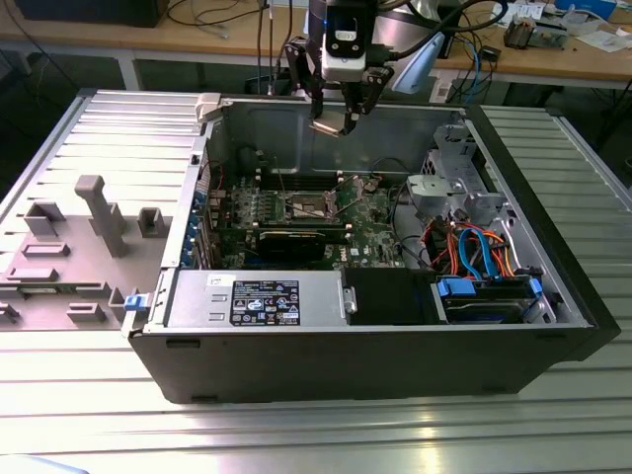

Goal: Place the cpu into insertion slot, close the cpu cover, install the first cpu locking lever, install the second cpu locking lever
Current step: 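Place the cpu into insertion slot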

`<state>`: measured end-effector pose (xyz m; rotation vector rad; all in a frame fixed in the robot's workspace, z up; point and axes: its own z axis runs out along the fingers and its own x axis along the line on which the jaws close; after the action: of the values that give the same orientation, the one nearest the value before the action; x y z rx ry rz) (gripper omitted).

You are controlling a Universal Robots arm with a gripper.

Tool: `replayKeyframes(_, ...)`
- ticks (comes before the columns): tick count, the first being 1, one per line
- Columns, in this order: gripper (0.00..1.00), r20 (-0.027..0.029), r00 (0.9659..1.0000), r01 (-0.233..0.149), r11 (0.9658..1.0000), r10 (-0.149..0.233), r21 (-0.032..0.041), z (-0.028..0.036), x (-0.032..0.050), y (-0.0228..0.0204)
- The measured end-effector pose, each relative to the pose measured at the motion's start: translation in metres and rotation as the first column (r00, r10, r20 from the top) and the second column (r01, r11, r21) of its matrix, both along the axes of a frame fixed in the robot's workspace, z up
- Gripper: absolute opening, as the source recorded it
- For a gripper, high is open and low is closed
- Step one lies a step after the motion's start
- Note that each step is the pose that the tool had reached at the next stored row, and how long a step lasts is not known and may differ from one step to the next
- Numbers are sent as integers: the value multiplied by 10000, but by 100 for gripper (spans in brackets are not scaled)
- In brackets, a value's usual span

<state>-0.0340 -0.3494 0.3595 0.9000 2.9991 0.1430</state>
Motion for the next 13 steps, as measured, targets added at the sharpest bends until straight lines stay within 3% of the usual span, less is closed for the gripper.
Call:
replayKeyframes(8,55,0,9990,450,9990,-450,1,0,0,0)
replayKeyframes(13,55,0,9990,452,9990,-452,0,0,0,0)
